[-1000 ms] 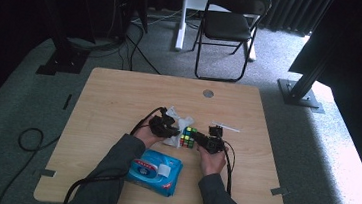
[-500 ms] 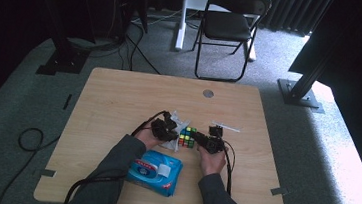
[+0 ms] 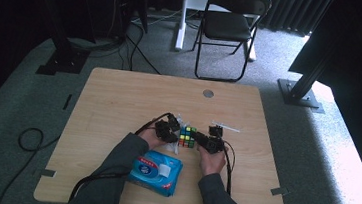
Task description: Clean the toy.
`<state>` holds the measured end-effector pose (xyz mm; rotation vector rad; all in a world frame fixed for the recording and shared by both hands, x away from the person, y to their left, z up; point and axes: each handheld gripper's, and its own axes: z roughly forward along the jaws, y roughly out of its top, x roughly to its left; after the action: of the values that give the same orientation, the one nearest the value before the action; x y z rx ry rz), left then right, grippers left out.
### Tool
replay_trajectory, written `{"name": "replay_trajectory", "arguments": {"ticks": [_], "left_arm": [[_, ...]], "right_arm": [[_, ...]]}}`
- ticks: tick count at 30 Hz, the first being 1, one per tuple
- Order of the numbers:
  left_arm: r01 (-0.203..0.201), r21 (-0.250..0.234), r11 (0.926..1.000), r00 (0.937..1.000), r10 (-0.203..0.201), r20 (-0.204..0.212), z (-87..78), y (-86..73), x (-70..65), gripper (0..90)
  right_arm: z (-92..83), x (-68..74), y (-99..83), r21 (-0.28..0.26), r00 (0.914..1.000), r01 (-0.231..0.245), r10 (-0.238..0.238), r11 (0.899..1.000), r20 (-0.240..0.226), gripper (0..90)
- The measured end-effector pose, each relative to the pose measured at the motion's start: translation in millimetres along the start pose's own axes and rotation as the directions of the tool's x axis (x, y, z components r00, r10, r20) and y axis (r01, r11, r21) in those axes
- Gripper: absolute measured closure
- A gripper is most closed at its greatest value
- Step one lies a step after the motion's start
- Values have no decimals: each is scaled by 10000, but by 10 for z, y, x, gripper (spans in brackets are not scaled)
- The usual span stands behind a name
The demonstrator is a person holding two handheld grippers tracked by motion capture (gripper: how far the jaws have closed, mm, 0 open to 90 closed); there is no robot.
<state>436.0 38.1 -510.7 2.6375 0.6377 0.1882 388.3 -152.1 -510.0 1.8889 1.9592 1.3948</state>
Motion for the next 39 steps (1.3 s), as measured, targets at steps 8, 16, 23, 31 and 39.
{"name": "replay_trajectory", "arguments": {"ticks": [8,16,23,31,39], "left_arm": [[-1,1,10000,10000,1,-22,20,10,11,855],[9,-115,9999,10000,-10,-95,21,10,13,842],[395,-726,9966,9992,-399,-43,-56,-16,55,858],[863,-1414,9862,9958,-897,-177,-159,-68,103,865],[1212,-1895,9744,9907,-1308,-388,-256,-142,153,865]], "right_arm": [[-13,6,-19,-73,9999,-113,114,9999,75,668],[-29,-7,-18,22,9999,-165,165,9999,30,662],[-41,-20,18,2,10000,-89,89,10000,24,647],[-127,-85,59,-244,9994,-28,36,9997,338,629],[-188,-146,112,-361,9956,248,-214,9990,912,608]]}}
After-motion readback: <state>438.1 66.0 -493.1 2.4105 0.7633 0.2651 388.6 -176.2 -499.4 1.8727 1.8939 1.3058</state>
